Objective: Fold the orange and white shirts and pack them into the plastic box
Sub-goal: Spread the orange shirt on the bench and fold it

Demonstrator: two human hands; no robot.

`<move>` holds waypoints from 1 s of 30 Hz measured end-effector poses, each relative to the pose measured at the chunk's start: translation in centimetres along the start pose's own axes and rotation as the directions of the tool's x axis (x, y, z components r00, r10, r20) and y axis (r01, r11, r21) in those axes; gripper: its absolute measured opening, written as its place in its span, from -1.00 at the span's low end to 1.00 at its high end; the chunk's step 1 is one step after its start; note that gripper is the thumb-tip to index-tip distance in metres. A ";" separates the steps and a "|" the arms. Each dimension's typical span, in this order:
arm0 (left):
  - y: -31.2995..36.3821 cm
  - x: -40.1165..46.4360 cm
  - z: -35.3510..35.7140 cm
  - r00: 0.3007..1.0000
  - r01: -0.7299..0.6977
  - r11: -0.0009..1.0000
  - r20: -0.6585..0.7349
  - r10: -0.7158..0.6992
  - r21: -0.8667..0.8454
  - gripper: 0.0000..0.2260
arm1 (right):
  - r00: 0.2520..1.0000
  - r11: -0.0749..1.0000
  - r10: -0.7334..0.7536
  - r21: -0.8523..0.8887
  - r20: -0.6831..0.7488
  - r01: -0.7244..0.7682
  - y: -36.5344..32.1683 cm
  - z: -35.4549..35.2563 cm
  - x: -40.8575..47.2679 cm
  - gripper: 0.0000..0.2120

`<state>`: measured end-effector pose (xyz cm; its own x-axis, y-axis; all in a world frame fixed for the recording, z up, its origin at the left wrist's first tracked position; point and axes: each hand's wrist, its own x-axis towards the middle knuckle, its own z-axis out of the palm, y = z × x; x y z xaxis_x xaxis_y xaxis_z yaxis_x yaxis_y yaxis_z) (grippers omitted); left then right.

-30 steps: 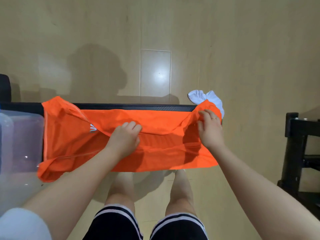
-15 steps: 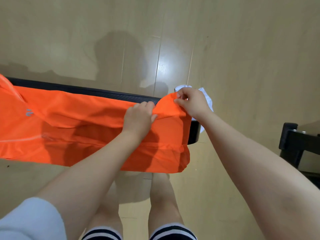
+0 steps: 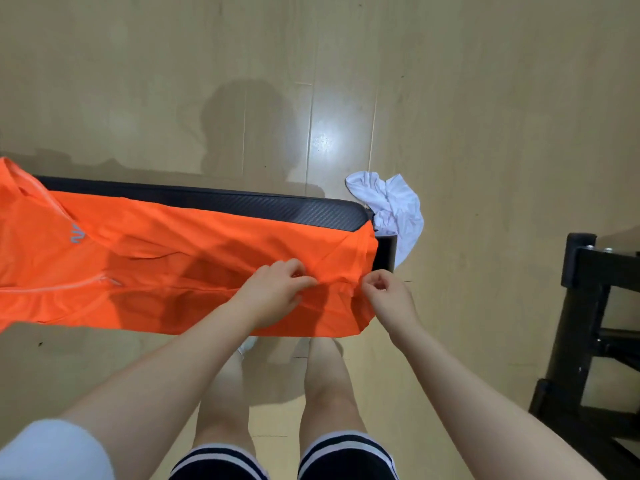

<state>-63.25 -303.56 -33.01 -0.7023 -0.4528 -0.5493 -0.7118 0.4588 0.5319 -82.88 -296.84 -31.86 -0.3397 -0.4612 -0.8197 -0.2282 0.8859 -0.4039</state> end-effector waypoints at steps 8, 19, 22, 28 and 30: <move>-0.7 3.0 -1.9 0.912 0.311 0.949 -0.265 -0.311 -0.043 -0.67 | 0.970 1.000 0.002 -0.009 -0.244 -0.005 -4.7 0.1 5.0 -0.63; -0.8 5.3 -3.7 0.815 0.494 0.851 -0.245 -0.525 -0.180 -0.81 | 0.955 0.874 0.039 0.473 -0.294 0.109 -3.9 -1.5 6.0 -0.77; -0.4 5.0 -3.6 0.774 0.482 0.825 -0.297 -0.559 -0.294 -0.77 | 0.976 0.723 0.156 0.691 -0.149 -0.010 -3.0 -1.1 4.8 -0.83; -0.7 3.5 -1.4 0.778 0.368 0.909 -0.470 -0.416 -0.195 -0.73 | 0.995 0.868 0.043 0.497 -0.087 0.006 -1.7 0.1 4.2 -0.76; -0.9 2.6 -0.5 0.801 0.327 0.940 -0.500 -0.329 -0.095 -0.76 | 0.994 0.908 -0.001 0.416 -0.112 0.047 -1.3 0.6 4.0 -0.75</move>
<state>-64.44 -305.55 -34.56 -0.3345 -0.8957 -0.2930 -0.8998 0.2111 0.3820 -83.35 -299.82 -34.89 -0.4397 -0.4644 -0.7688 0.1560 0.8035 -0.5746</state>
